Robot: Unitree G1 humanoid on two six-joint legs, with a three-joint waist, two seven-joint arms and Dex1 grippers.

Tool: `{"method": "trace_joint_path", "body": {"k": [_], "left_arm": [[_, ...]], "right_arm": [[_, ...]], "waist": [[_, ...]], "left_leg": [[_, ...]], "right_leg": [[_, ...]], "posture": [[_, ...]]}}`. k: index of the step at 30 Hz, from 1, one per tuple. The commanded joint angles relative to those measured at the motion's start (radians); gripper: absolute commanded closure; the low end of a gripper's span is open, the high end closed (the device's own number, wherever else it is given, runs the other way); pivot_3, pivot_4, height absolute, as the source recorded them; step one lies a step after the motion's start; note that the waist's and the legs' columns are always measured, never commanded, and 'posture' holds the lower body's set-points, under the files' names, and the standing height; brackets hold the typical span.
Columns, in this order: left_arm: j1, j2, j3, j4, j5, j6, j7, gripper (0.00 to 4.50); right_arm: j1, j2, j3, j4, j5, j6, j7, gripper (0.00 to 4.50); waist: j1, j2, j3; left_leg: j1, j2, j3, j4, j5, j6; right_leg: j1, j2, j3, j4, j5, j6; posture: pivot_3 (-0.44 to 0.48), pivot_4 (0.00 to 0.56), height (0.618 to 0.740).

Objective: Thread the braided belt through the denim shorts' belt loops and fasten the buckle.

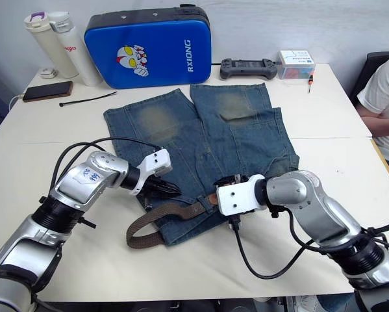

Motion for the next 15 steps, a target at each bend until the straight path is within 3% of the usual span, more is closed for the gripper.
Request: {"method": "trace_joint_path", "body": {"k": [1, 14, 15], "left_arm": [[0.009, 0.001, -0.001, -0.002, 0.015, 0.014, -0.003, 4.5], [-0.001, -0.004, 0.002, 0.012, 0.022, 0.011, -0.008, 4.5], [-0.002, -0.005, 0.002, 0.013, 0.022, 0.011, -0.009, 4.5]], "right_arm": [[0.012, 0.011, 0.003, 0.0, -0.028, -0.037, -0.003, 1.87], [0.021, 0.059, 0.031, 0.047, -0.129, -0.203, -0.029, 1.87], [0.02, 0.063, 0.031, 0.05, -0.136, -0.212, -0.033, 2.13]], "waist": [[0.0, 0.0, 0.0], [-0.001, -0.001, -0.001], [-0.001, -0.001, -0.001]], "left_leg": [[0.0, 0.0, 0.0, 0.0, 0.0, 0.0], [0.001, 0.0, 0.0, 0.0, 0.0, 0.0], [0.001, 0.0, 0.0, 0.0, 0.0, -0.001]], "right_leg": [[0.0, 0.0, 0.0, 0.0, 0.0, 0.0], [0.0, 0.0, 0.0, 0.0, 0.0, 0.0], [0.0, 0.0, 0.0, 0.0, 0.0, 0.0]], "posture": [[0.0, 0.15, 0.74], [0.0, 0.15, 0.74], [0.0, 0.15, 0.74]]}}
